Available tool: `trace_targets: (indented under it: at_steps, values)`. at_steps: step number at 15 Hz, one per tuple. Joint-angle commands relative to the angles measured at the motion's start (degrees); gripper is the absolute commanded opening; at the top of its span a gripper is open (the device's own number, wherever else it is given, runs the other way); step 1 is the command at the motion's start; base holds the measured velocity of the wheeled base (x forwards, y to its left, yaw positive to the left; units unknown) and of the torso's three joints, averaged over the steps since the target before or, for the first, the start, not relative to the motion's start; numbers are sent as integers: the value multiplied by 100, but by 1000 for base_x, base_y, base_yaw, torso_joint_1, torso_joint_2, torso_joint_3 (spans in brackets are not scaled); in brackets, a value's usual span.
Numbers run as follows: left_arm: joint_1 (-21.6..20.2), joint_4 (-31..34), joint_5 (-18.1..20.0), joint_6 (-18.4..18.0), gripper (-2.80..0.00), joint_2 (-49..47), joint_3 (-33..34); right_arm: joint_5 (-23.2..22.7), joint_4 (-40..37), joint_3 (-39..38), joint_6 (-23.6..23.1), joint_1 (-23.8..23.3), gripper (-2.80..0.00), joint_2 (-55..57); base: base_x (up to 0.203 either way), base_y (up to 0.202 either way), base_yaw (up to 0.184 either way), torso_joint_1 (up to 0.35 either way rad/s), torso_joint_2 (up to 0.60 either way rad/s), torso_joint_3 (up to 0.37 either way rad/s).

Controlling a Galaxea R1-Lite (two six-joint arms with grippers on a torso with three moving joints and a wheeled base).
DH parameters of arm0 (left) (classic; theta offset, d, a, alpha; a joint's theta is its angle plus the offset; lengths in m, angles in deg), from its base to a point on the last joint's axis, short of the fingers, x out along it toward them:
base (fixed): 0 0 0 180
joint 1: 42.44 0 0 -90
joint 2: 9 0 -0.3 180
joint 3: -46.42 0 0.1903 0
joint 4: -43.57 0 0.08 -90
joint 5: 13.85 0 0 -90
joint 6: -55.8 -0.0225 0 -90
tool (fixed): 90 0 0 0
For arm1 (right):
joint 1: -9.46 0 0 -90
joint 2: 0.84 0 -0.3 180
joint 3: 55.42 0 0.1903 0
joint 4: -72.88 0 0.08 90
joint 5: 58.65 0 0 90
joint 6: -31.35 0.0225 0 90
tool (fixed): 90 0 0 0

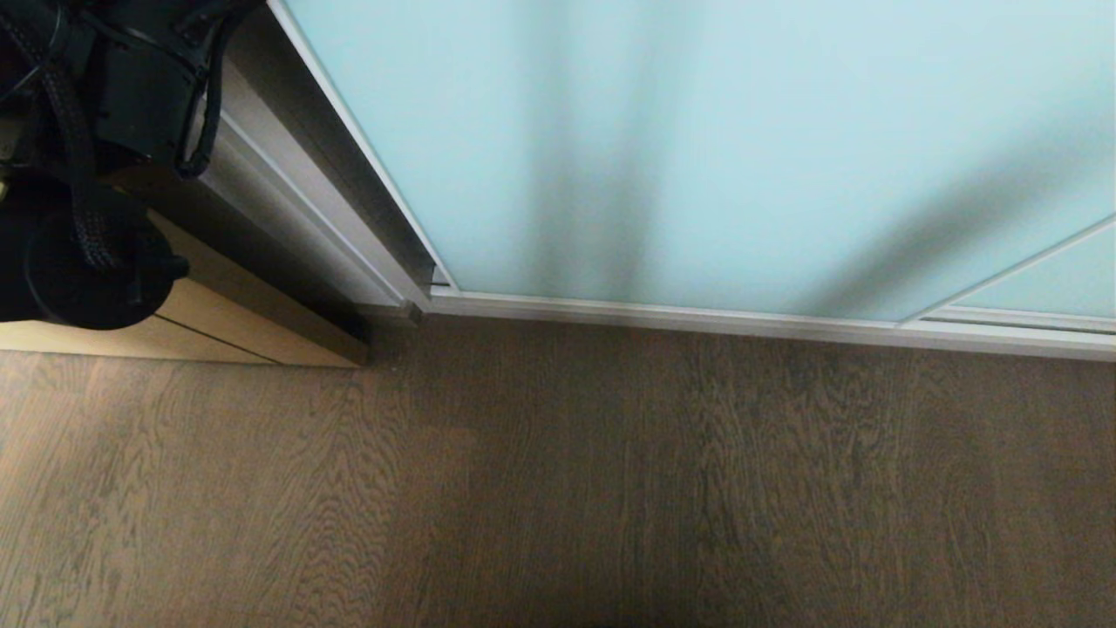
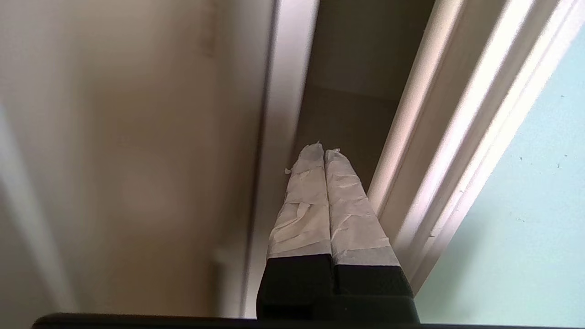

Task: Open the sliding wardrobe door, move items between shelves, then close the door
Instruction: Open the door

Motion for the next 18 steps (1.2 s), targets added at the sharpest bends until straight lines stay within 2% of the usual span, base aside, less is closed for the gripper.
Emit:
trace_targets:
  at_steps: [1, 8, 18]
  values:
    - [222, 15, 34, -7, -280, -6, -166, -1, -2, 0, 2, 1, -280, -1, 0, 0, 0, 0, 0, 0]
    - [710, 622, 76, 91, -280, -667, -1422, -1, -2, 0, 3, 1, -280, -1, 0, 0, 0, 0, 0, 0]
    - [2100, 1060, 20, 110, -280, -2194, -3201, -1, -2, 0, -6, 1, -280, -1, 0, 0, 0, 0, 0, 0]
